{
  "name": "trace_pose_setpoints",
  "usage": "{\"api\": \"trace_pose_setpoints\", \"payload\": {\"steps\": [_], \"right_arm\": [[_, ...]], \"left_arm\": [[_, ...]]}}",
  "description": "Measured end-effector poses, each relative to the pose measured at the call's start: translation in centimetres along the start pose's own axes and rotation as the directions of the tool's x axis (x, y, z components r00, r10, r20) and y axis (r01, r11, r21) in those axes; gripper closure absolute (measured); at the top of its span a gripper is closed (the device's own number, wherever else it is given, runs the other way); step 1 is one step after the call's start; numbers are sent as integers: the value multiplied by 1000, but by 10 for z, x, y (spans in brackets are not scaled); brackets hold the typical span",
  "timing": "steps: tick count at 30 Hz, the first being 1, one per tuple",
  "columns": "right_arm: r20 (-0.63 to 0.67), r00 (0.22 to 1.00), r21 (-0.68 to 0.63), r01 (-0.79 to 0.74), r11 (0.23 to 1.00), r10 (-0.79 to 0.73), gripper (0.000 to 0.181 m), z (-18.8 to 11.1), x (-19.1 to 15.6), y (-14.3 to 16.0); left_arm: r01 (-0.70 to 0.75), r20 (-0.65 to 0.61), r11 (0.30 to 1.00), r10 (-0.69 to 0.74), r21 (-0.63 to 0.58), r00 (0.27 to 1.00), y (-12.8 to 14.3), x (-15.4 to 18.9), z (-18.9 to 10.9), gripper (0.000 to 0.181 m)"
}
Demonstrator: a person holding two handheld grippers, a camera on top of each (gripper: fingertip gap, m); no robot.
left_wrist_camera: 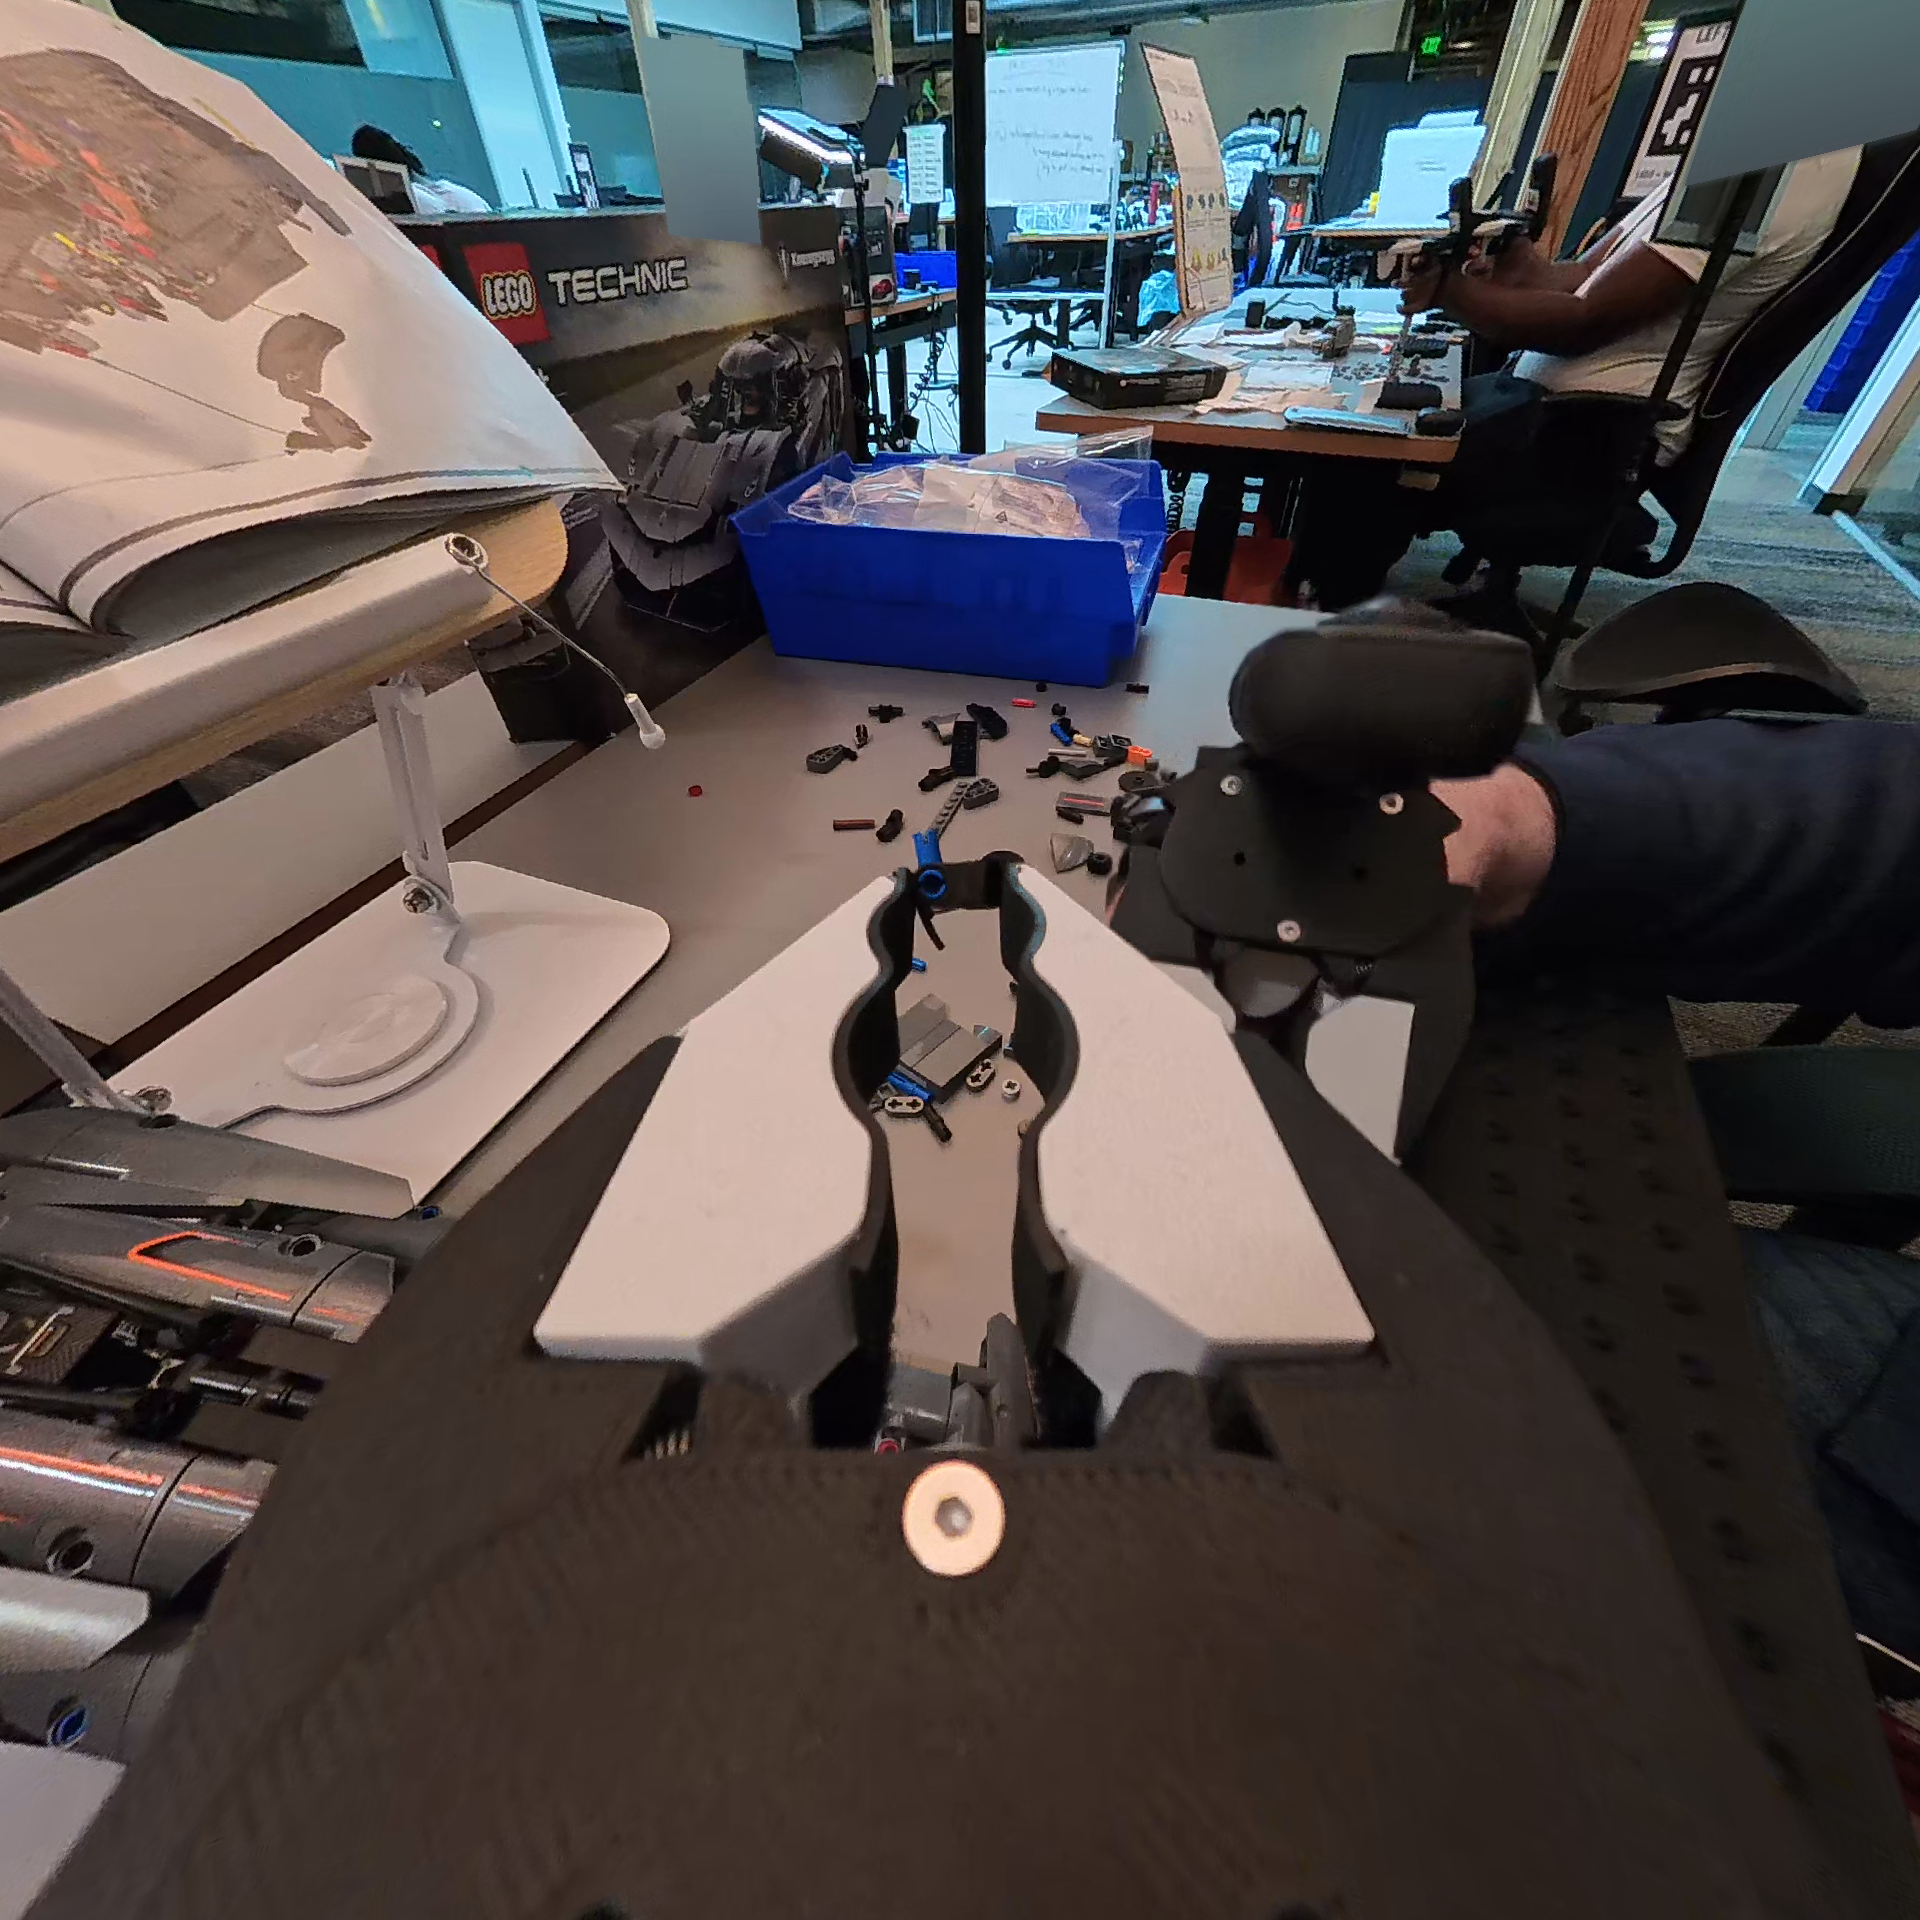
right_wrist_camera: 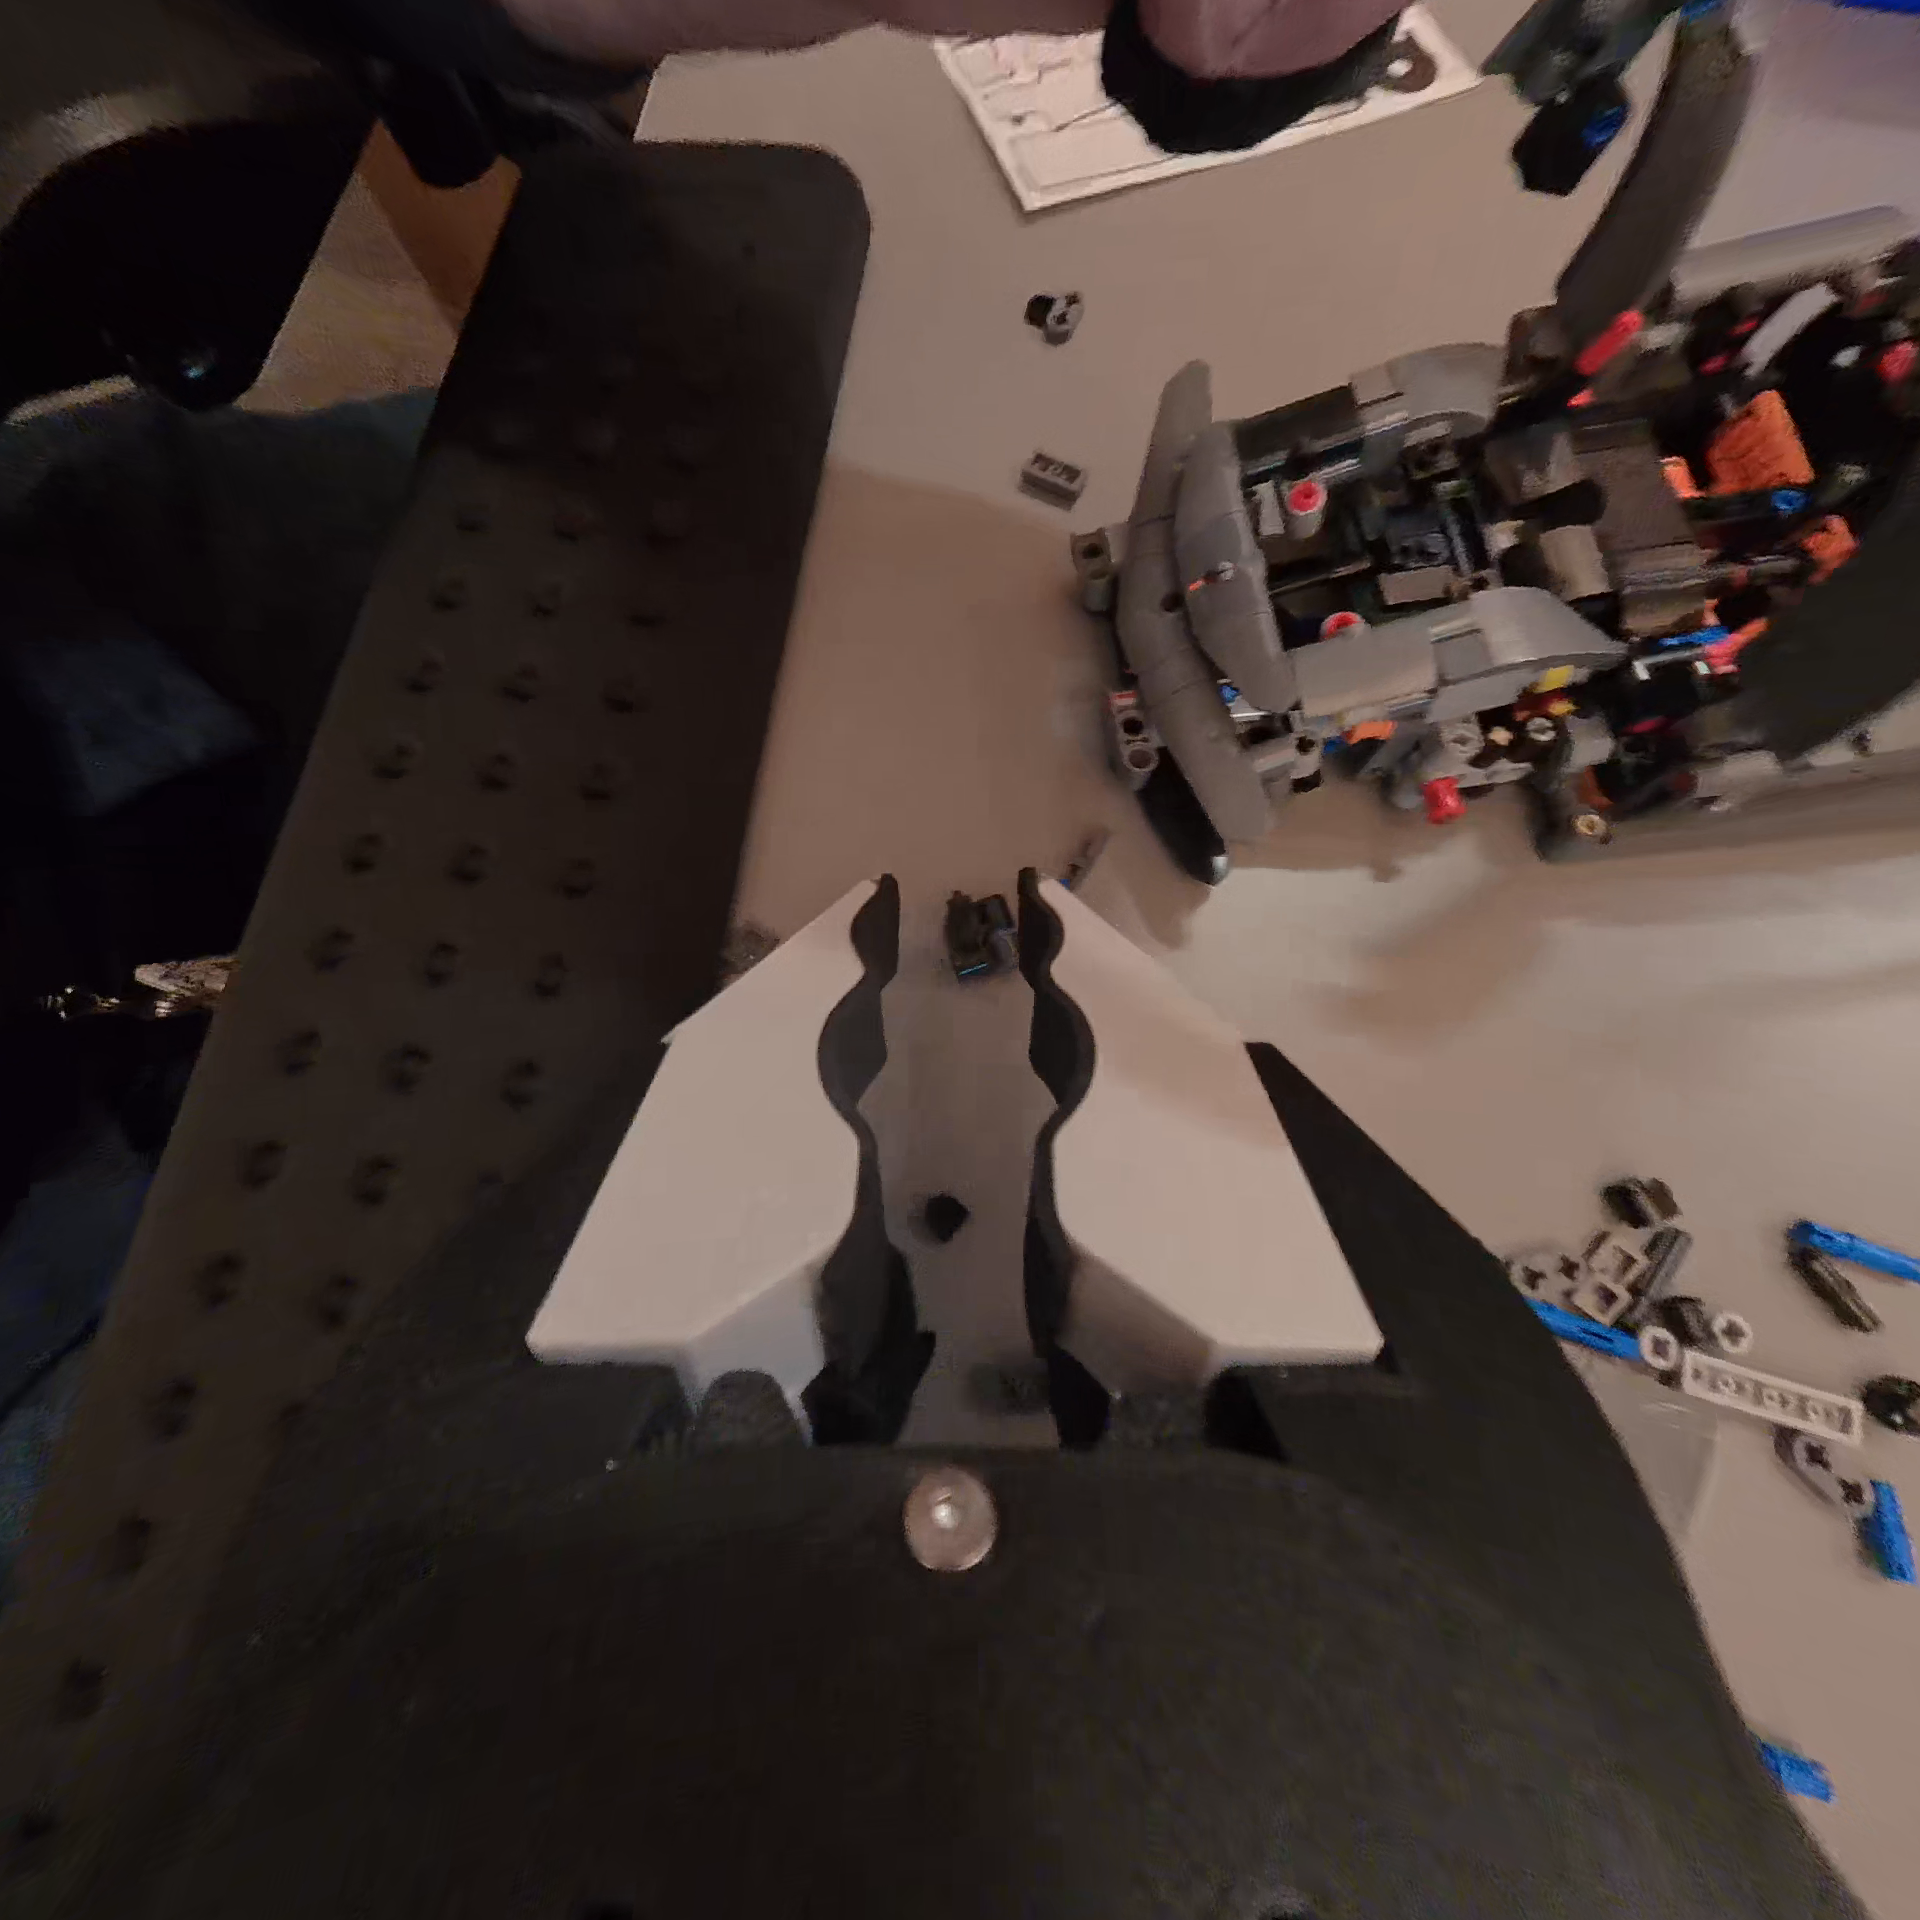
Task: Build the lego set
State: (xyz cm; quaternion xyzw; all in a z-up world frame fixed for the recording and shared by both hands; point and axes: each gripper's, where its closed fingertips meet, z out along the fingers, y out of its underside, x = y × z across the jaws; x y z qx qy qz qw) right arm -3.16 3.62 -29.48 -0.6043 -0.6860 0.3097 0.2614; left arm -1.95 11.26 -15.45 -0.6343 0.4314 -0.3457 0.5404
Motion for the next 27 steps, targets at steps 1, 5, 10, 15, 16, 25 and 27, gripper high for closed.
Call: {"api": "trace_pose_setpoints", "payload": {"steps": [1, 5, 10, 15, 16, 25, 27], "right_arm": [[2, 1000, -17, 5, 1000, -5, 160, 4, -2, 2], [-39, 998, -72, 36, 997, -39, 179, 9, 2, 7], [-44, 999, 1, -9, 1000, 9, 179, -12, 11, 3], [-67, 998, 24, -7, 1000, 9, 180, -35, 22, 9], [-60, 998, 21, -7, 1000, 8, 180, -36, 22, 10], [-43, 999, -83, 12, 996, -16, 174, -16, 19, 30], [-52, 999, -60, -1, 998, -2, 171, -20, 21, 26]], "left_arm": [[0, 0, 1000, 0, -1, 1000, 0, 0, 0, 168], [4, 1, 1000, -4, 0, 1000, 0, -1, 0, 168], [10, -2, 1000, -10, -9, 1000, 3, -1, 1, 168], [13, -16, 1000, -14, -24, 1000, 6, 1, 3, 168], [14, -19, 1000, -14, -27, 1000, 7, 1, 3, 168], [12, -33, 999, -14, -51, 999, 12, 3, 6, 168], [12, -32, 999, -13, -51, 999, 12, 3, 5, 168]]}}
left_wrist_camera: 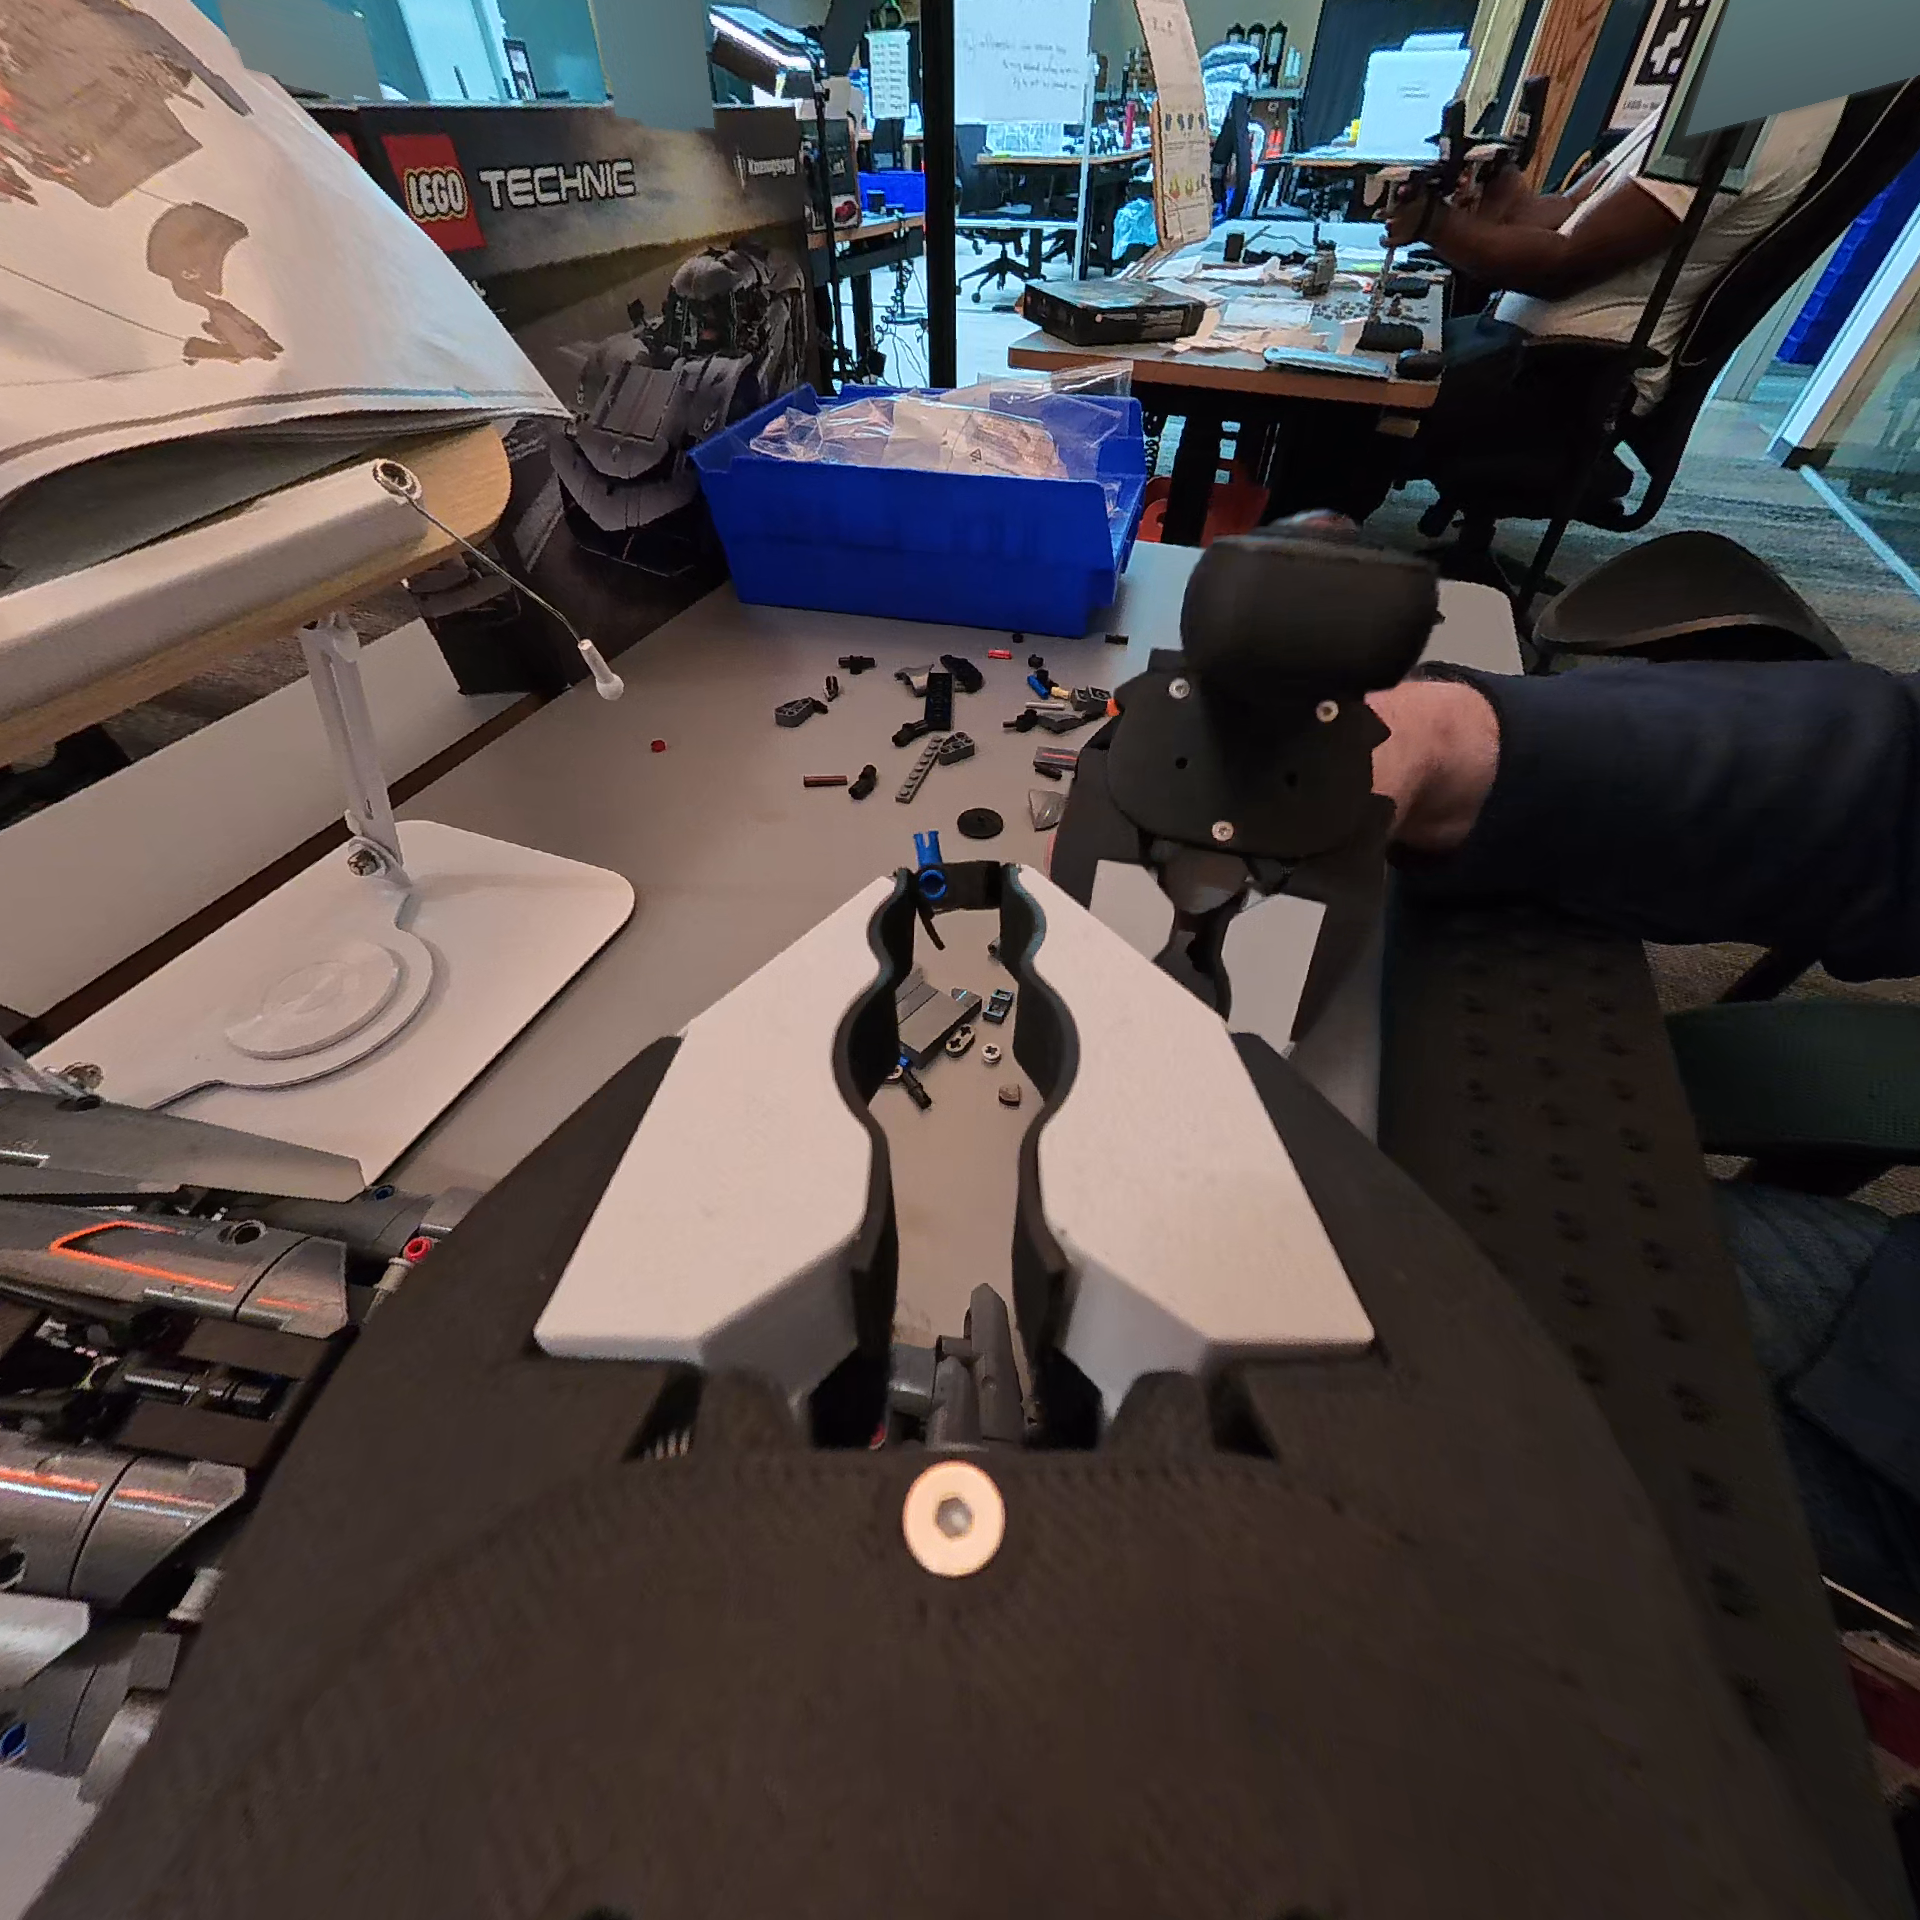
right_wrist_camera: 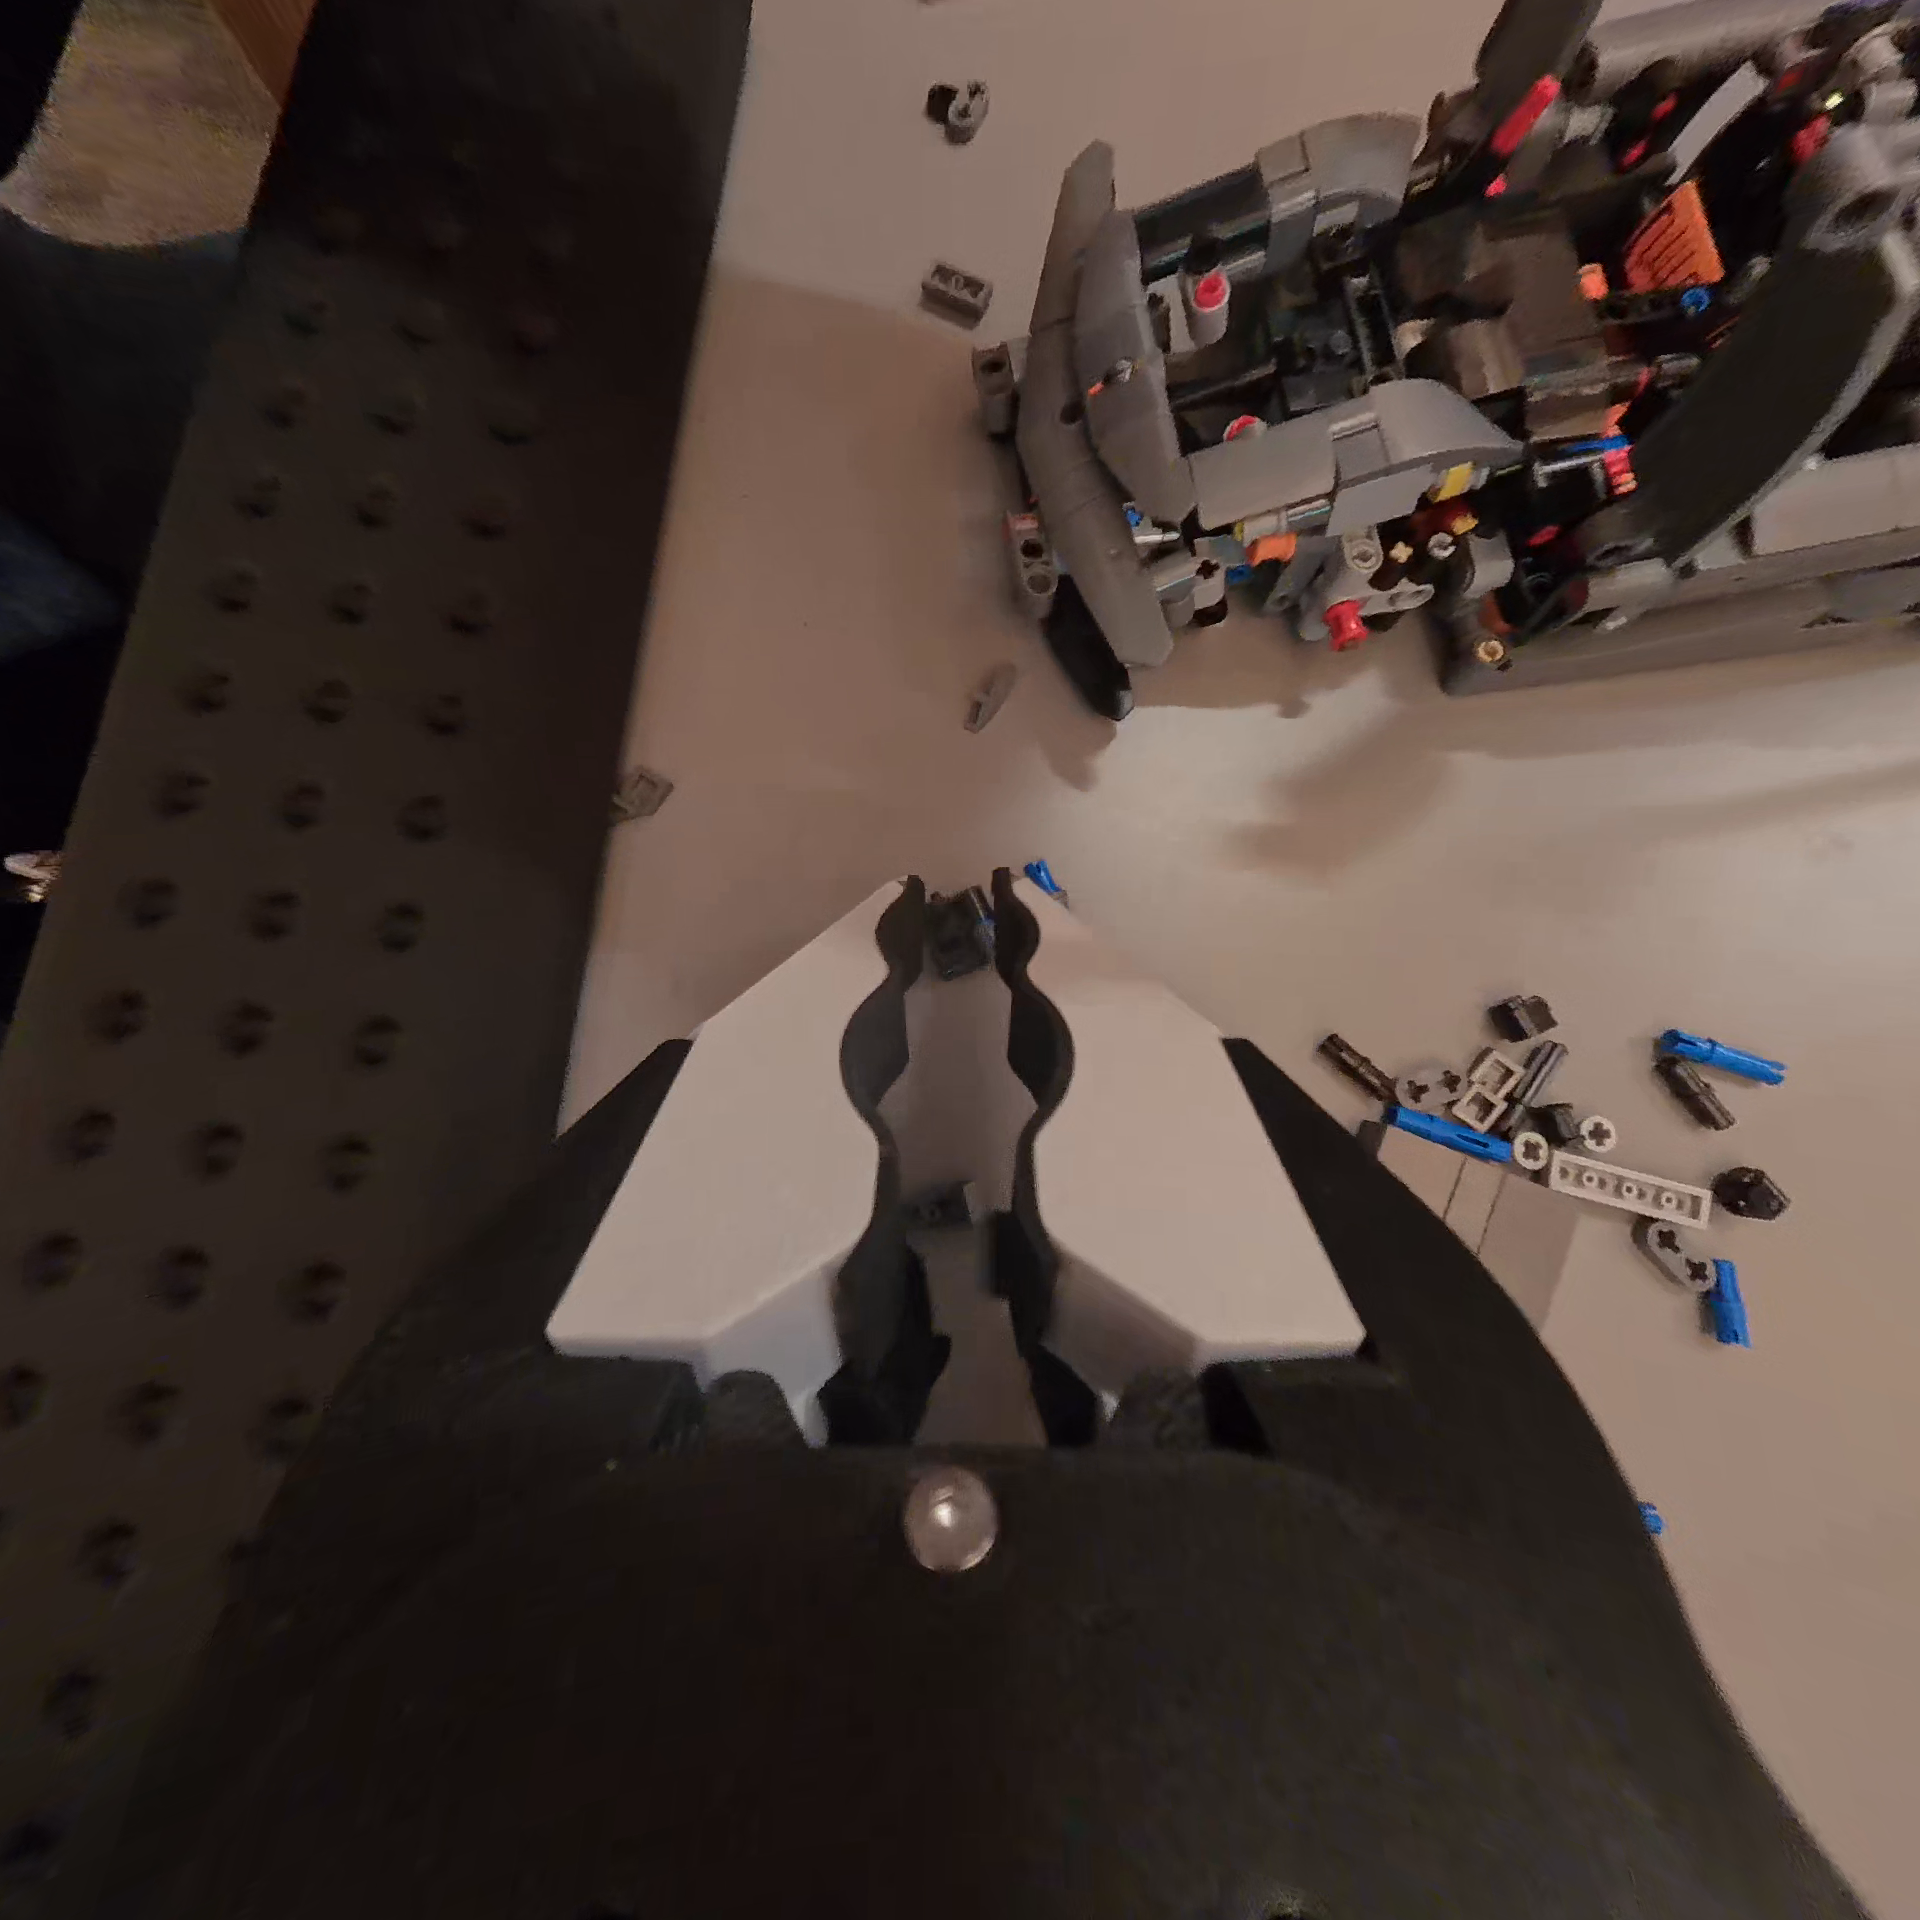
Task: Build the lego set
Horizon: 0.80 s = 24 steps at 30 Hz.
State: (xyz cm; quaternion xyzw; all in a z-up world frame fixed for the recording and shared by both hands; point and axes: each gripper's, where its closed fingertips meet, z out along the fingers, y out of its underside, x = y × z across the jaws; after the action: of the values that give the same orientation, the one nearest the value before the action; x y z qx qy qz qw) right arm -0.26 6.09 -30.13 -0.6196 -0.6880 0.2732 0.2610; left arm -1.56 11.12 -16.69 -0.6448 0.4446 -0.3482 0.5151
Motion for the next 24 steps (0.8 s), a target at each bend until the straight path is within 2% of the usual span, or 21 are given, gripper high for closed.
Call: {"api": "trace_pose_setpoints", "payload": {"steps": [7, 13, 18, 24], "right_arm": [[-57, 993, 157, -95, 983, 105, 169, -22, 20, -21], [-97, 975, 329, -159, 931, 200, 168, -48, 39, -37], [-67, 972, 472, -166, 866, 223, 165, -68, 43, -55], [-52, 976, 543, -151, 826, 213, 165, -79, 42, -65]], "left_arm": [[4, -5, 1000, -4, -9, 1000, 2, -1, 0, 168], [-88, -71, 995, 91, 43, 993, -9, 17, -4, 169], [-158, -86, 987, 161, 42, 983, -10, 27, -2, 169], [-225, -84, 972, 229, 61, 970, -14, 33, -5, 168]]}}
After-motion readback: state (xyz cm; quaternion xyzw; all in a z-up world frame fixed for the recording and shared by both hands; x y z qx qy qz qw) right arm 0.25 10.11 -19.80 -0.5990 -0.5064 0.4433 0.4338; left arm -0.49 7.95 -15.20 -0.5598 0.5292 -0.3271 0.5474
